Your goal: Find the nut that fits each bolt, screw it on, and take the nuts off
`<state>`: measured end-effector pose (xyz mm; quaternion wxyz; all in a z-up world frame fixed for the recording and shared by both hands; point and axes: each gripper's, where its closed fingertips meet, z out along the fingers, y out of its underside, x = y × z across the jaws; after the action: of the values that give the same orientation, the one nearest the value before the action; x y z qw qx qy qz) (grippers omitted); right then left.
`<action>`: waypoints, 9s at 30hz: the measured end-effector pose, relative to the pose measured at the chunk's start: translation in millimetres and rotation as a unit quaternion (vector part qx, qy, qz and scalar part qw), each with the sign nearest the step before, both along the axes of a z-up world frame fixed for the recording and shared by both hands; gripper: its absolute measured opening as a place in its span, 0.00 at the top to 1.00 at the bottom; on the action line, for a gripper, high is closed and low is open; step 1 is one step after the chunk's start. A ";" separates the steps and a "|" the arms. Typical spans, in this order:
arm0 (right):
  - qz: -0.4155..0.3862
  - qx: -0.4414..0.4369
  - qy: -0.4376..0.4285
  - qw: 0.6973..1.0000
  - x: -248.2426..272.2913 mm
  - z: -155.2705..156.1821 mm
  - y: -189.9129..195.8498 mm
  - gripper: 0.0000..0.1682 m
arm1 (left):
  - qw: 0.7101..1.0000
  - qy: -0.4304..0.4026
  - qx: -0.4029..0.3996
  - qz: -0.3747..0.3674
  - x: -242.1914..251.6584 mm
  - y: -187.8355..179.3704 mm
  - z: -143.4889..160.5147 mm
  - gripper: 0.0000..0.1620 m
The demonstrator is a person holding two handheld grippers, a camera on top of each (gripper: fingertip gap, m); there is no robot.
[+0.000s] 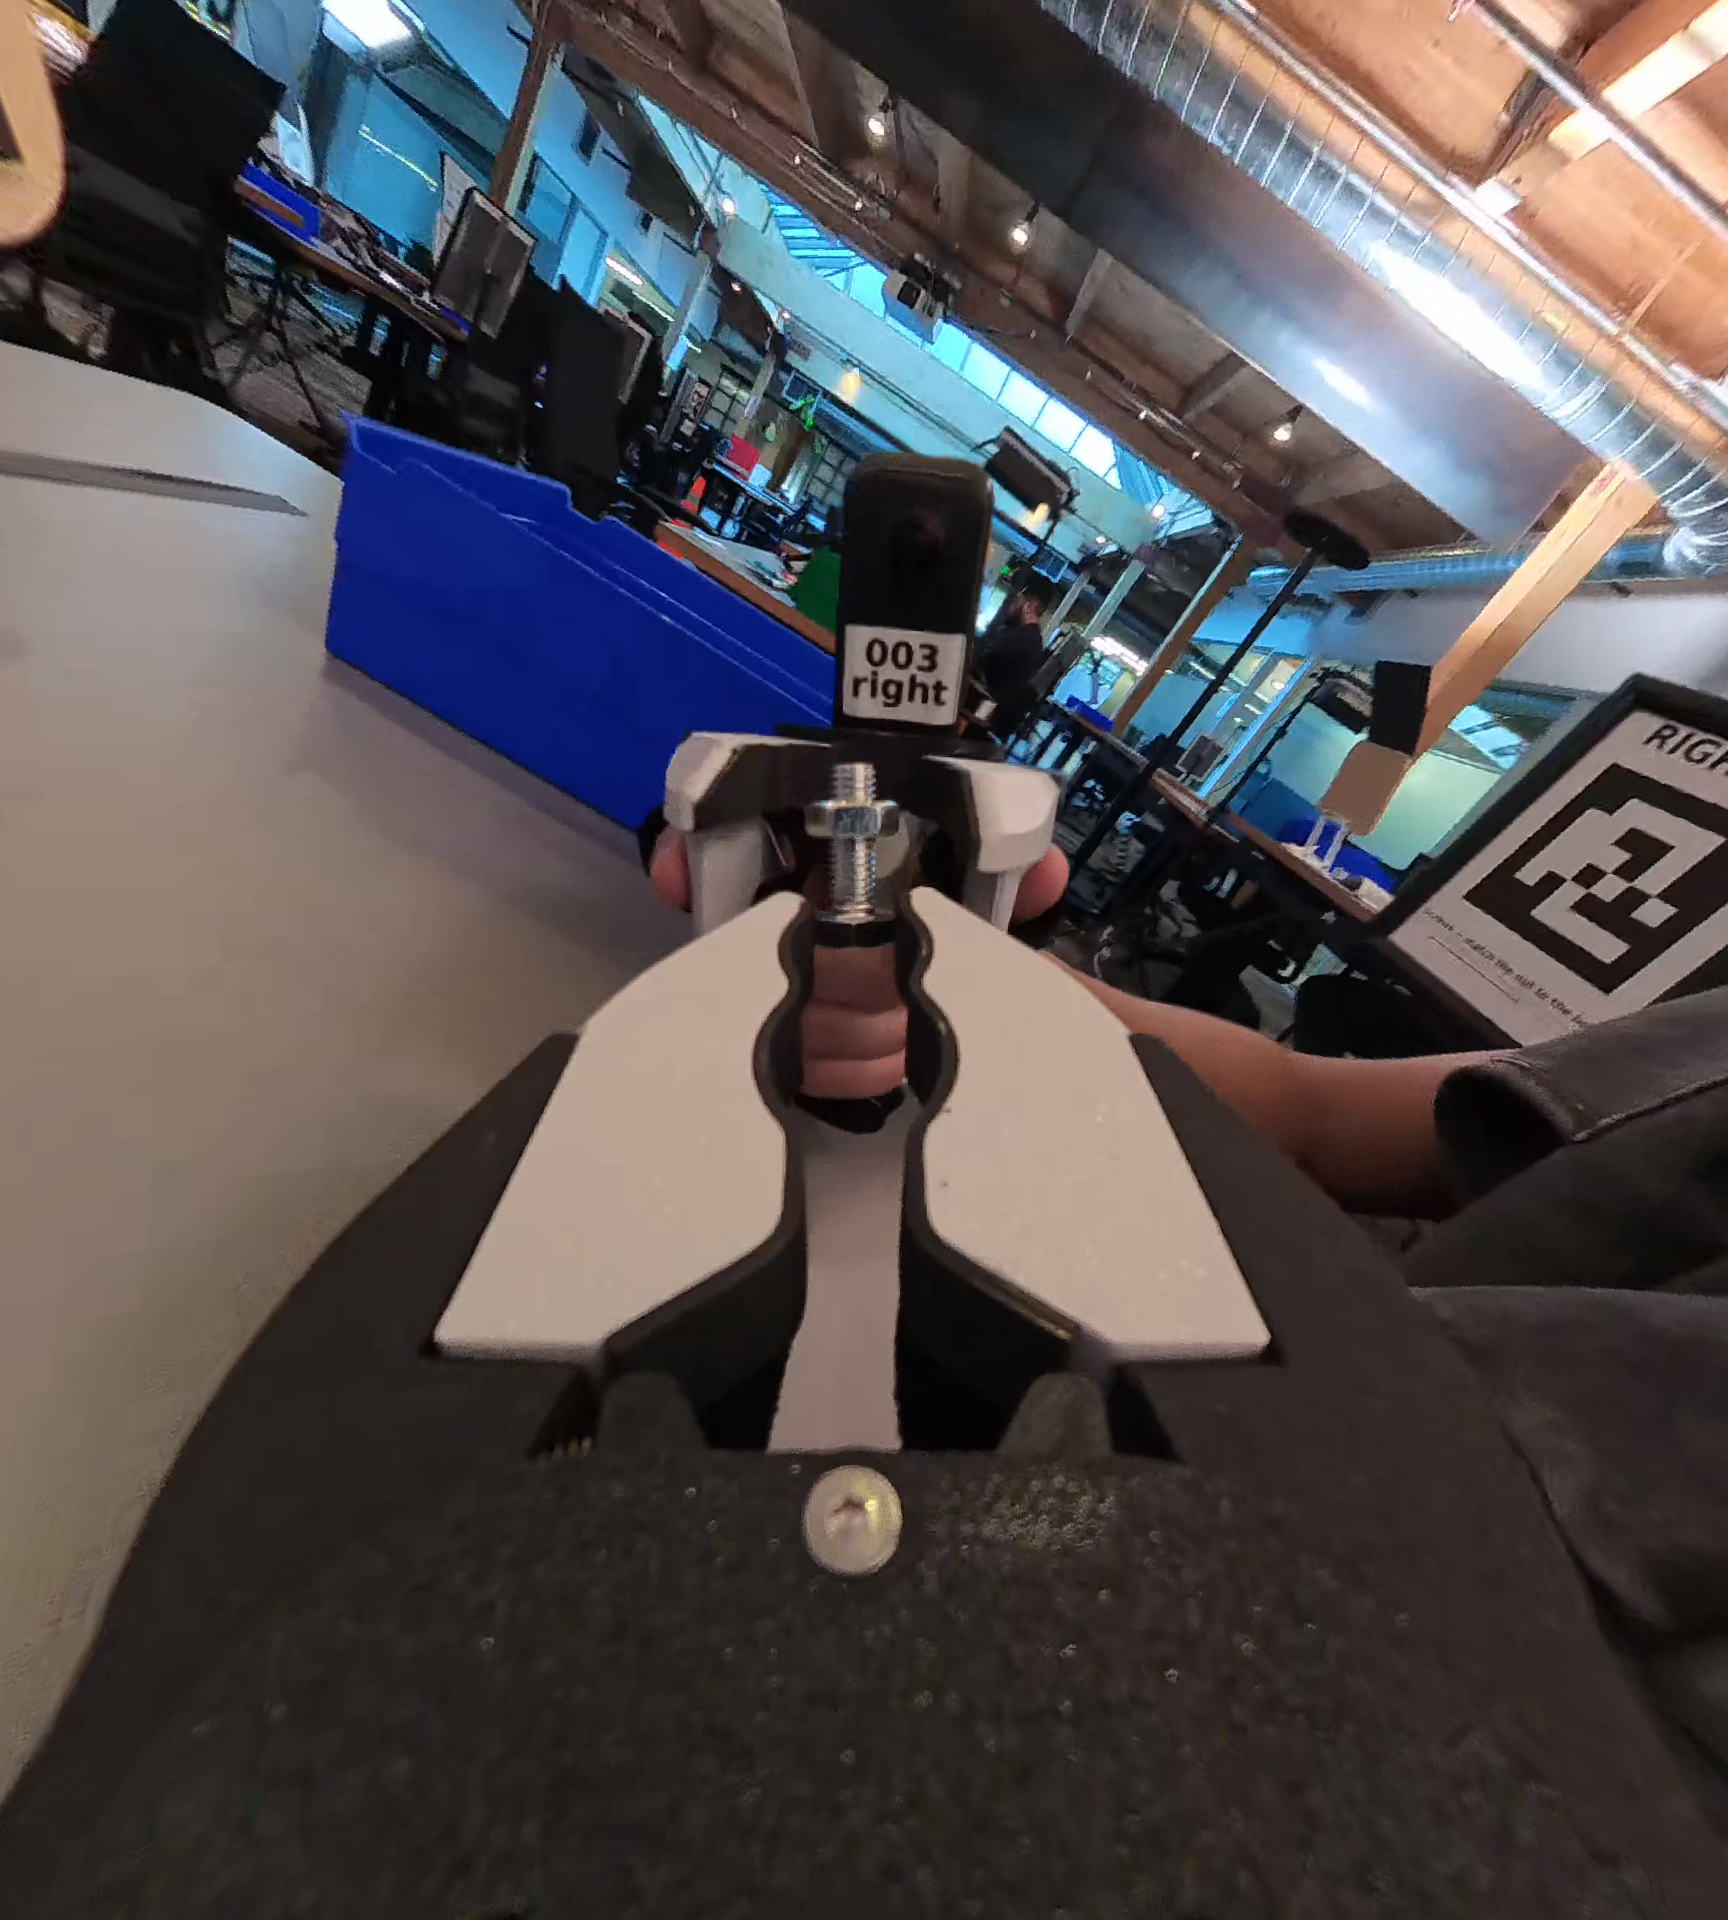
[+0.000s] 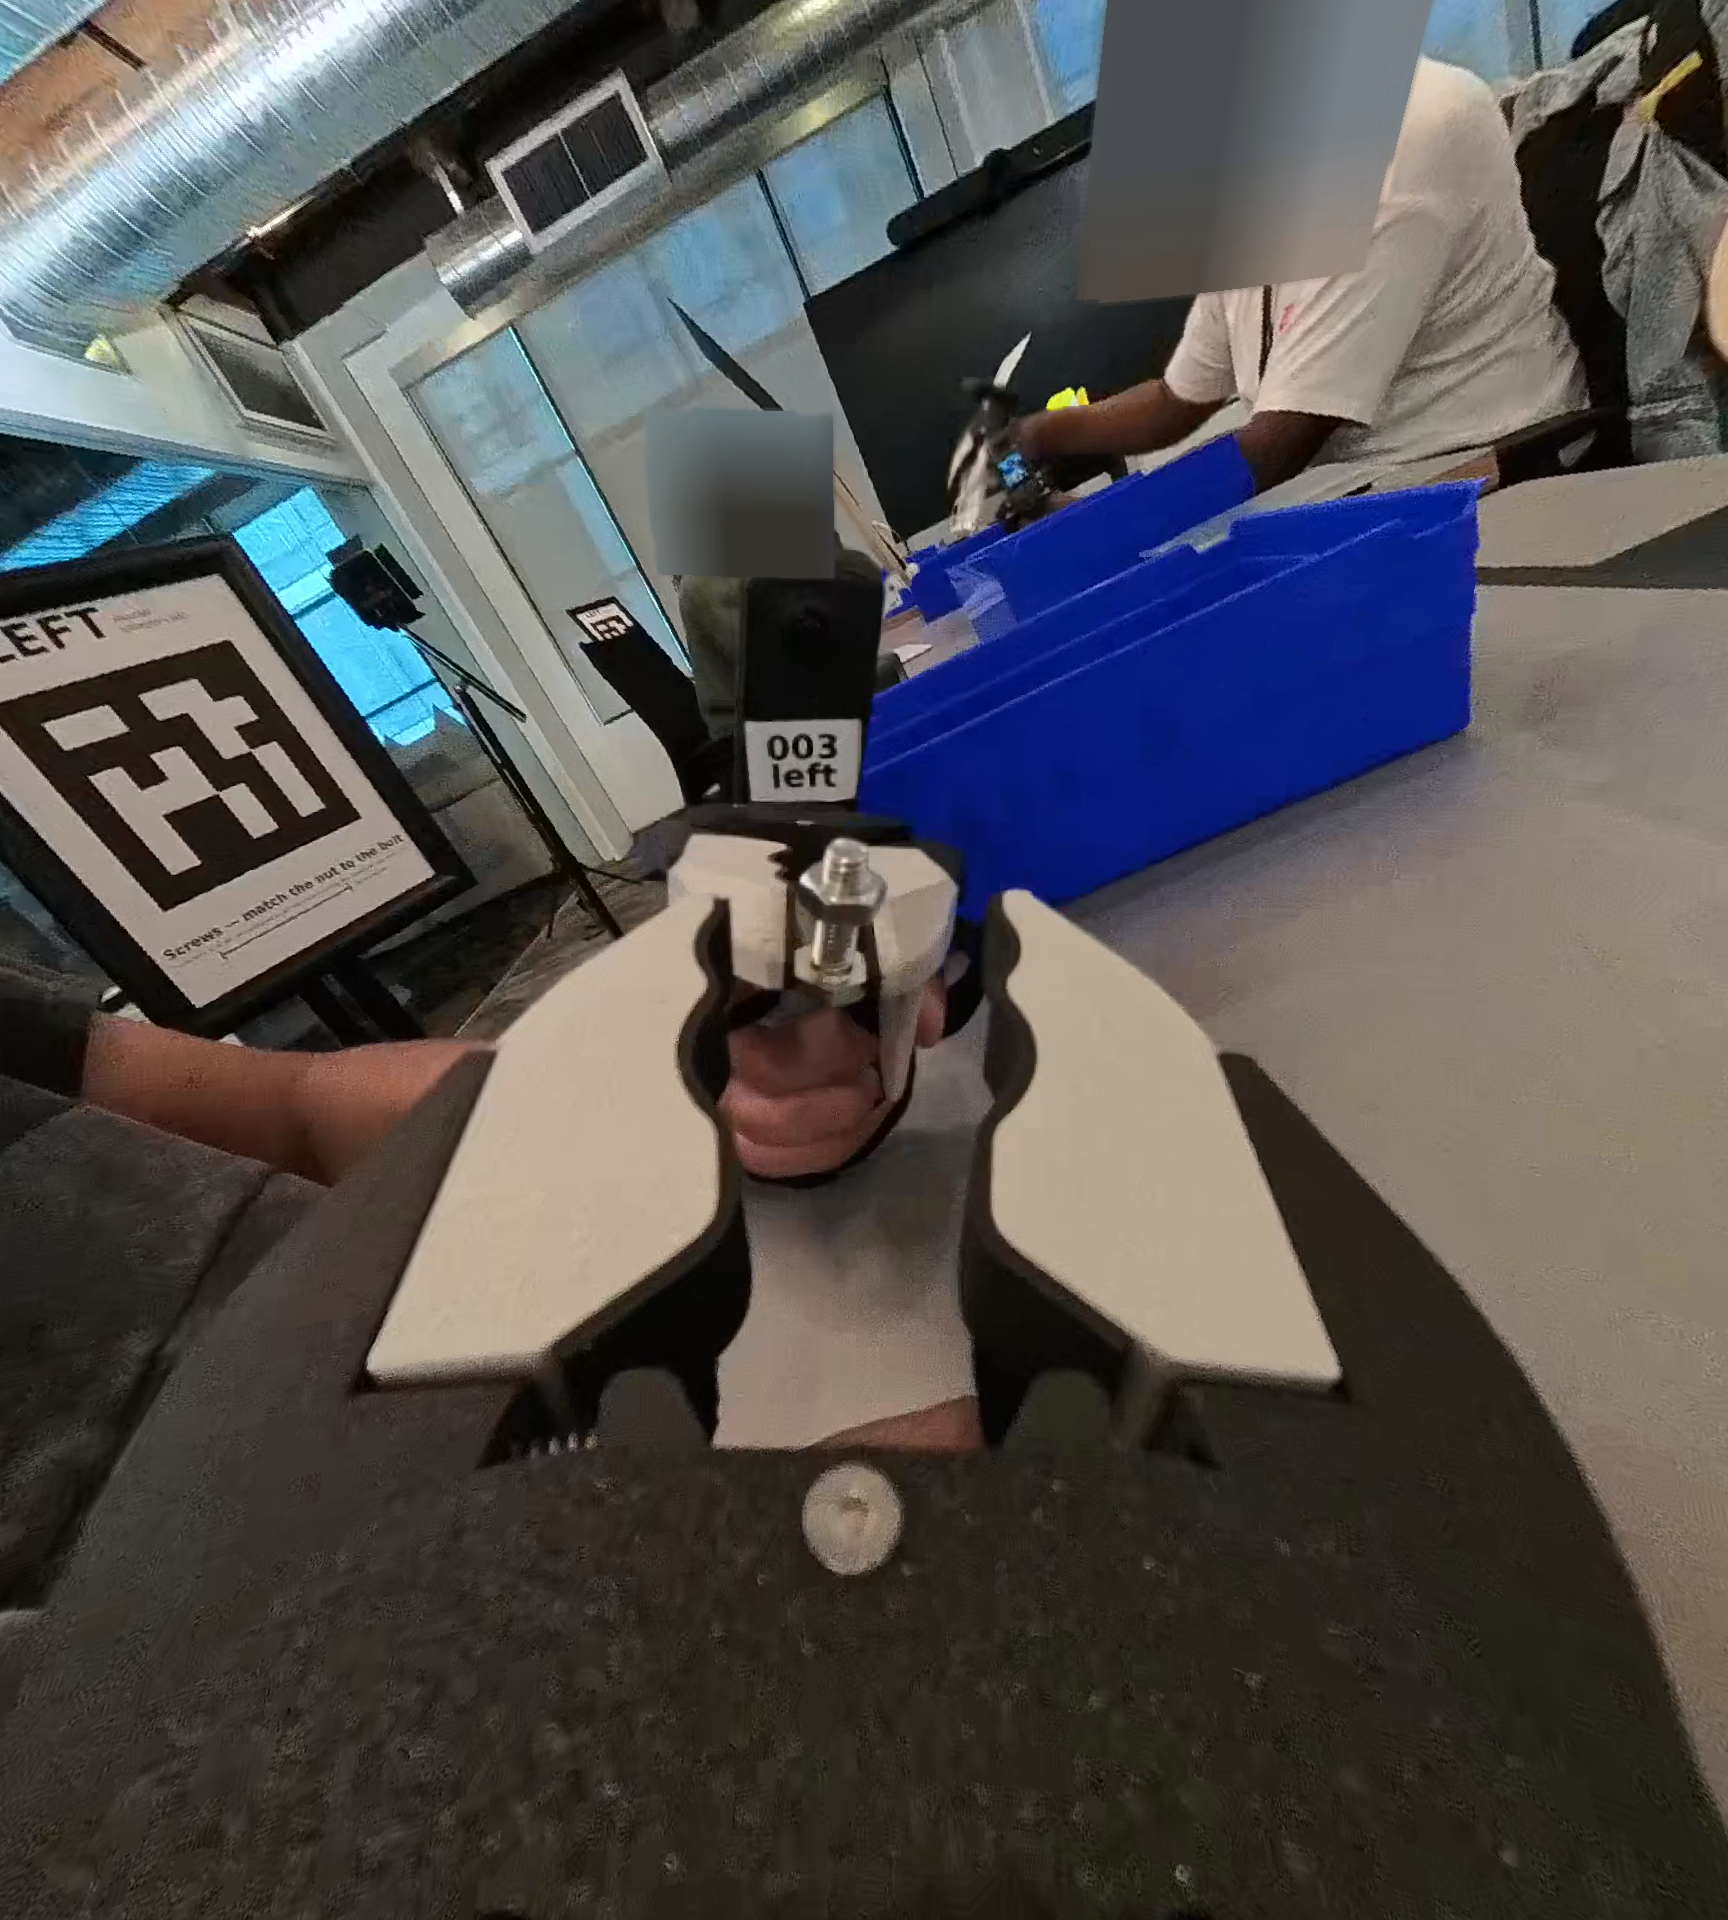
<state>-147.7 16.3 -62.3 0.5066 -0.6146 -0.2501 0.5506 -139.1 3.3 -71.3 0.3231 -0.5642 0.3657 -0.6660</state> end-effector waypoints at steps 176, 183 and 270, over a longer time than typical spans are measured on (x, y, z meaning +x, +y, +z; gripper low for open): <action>0.076 -0.289 -0.084 0.951 -21.0 -38.3 -24.5 0.91 | 0.976 0.145 0.138 -0.080 -31.2 -16.9 -35.5 0.91; 0.069 -0.052 -0.266 0.960 -20.8 -39.6 -39.5 0.91 | 0.979 0.125 0.096 -0.127 -33.2 -29.3 -31.2 0.91; -0.428 0.062 -0.306 0.848 209.0 110.6 21.7 0.90 | 0.937 0.188 0.171 0.241 -21.9 46.3 -37.3 0.91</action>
<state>61.3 38.0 48.3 0.6272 -0.7650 -0.1384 0.0465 -161.0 49.6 -108.6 0.4911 -0.6868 0.3808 -0.3771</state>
